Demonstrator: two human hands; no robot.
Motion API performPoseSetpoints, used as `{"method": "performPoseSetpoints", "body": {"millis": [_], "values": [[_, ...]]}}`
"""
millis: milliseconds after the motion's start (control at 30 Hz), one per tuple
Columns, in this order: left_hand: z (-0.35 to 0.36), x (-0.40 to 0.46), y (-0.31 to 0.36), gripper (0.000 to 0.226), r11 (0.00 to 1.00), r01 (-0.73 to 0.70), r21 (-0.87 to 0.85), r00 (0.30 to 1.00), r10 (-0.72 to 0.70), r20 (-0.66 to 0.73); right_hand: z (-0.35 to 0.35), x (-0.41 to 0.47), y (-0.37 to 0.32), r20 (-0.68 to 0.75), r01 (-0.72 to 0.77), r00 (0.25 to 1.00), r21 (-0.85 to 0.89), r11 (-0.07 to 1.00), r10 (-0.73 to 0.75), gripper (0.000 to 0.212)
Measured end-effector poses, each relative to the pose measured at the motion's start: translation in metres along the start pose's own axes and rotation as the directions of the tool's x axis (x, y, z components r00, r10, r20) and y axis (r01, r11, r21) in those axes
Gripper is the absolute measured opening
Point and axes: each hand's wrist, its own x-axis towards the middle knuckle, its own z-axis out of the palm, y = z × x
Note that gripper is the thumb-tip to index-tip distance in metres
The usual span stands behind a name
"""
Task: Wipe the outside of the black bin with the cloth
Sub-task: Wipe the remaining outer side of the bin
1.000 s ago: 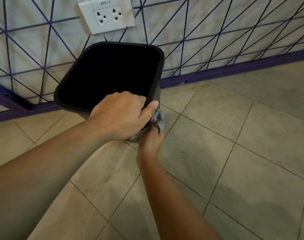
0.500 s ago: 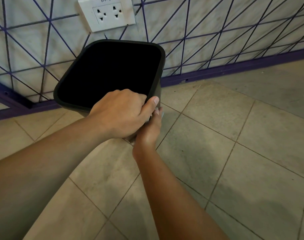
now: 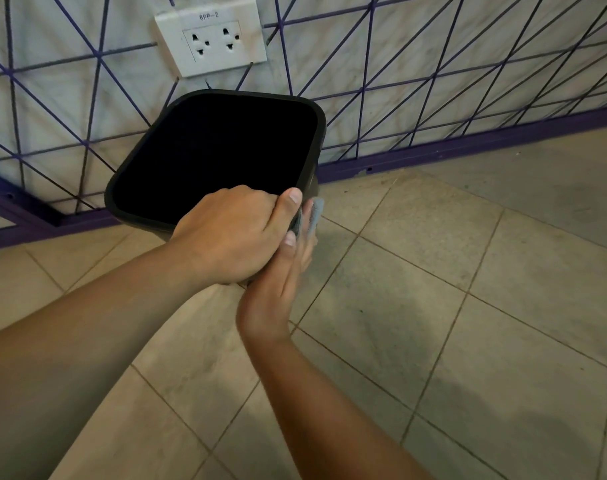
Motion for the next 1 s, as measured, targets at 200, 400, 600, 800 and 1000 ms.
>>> {"method": "performPoseSetpoints", "body": {"millis": [200, 400, 600, 800, 1000], "values": [[0.001, 0.003, 0.001, 0.060, 1.000, 0.004, 0.007, 0.999, -0.004, -0.043, -0.008, 0.030, 0.014, -0.048, -0.152, 0.986, 0.094, 0.984, 0.157, 0.055], [0.001, 0.004, -0.003, 0.060, 0.999, -0.017, 0.033, 0.999, 0.018, -0.032, -0.008, 0.006, 0.020, 0.024, -0.029, 0.999, -0.072, 0.997, 0.031, 0.071], [0.002, 0.004, -0.006, 0.058, 0.999, -0.012, -0.040, 1.000, 0.011, -0.018, 0.004, 0.003, -0.006, 0.032, -0.091, 0.995, 0.011, 0.996, 0.091, 0.058], [0.001, 0.006, -0.004, 0.061, 1.000, -0.015, -0.004, 1.000, 0.015, -0.021, 0.002, 0.019, 0.024, -0.099, -0.223, 0.967, 0.117, 0.968, 0.234, 0.081], [0.001, 0.007, -0.005, 0.062, 0.999, -0.040, 0.006, 0.999, 0.040, -0.027, 0.014, 0.013, 0.025, -0.226, -0.169, 0.954, 0.143, 0.975, 0.198, 0.068]]}}
